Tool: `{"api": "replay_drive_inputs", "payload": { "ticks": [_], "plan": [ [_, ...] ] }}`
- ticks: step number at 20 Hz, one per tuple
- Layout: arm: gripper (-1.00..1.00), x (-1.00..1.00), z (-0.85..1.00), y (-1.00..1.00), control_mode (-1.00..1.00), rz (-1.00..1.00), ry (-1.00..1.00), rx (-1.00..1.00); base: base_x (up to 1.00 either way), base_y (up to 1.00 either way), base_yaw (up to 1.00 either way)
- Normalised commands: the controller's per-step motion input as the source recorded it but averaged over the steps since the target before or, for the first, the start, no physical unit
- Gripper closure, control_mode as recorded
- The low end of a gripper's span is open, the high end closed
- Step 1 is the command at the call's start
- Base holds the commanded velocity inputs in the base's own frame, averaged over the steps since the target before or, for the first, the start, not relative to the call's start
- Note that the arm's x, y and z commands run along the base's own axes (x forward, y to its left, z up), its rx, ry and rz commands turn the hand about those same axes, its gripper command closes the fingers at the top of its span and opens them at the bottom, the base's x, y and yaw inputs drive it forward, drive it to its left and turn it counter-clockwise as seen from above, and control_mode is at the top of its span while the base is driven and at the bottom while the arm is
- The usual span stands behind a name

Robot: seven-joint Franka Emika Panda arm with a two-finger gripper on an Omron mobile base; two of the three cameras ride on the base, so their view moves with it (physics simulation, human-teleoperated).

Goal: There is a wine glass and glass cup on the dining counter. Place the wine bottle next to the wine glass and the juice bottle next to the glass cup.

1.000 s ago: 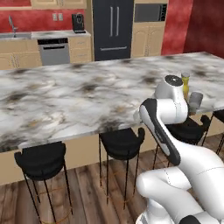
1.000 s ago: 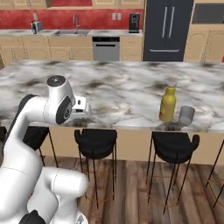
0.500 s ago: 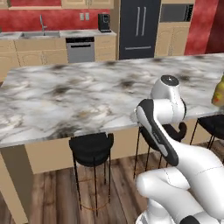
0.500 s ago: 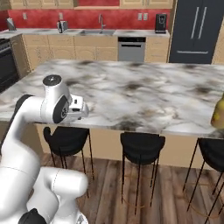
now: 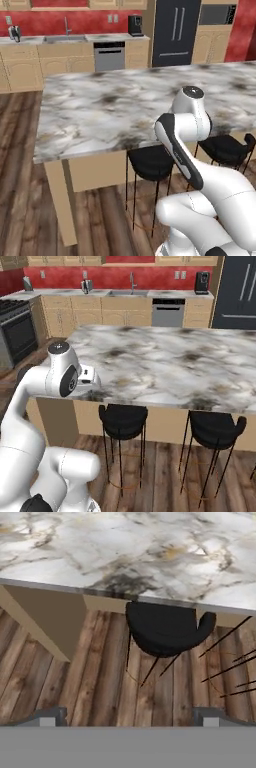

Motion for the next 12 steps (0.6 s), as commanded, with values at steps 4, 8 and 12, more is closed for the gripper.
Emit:
{"api": "replay_drive_inputs", "payload": {
  "ticks": [4, 8, 12],
  "plan": [
    [-1.00, 0.00, 0.00, 0.00, 1.00, 0.00, 0.00, 0.00, 0.14, 0.93, 0.00],
    [-1.00, 0.00, 0.00, 0.00, 1.00, 0.00, 0.00, 0.00, 0.15, 0.93, 0.00],
    [-1.00, 0.00, 0.00, 0.00, 1.00, 0.00, 0.00, 0.00, 0.17, 0.92, 0.00]
  ]
}}
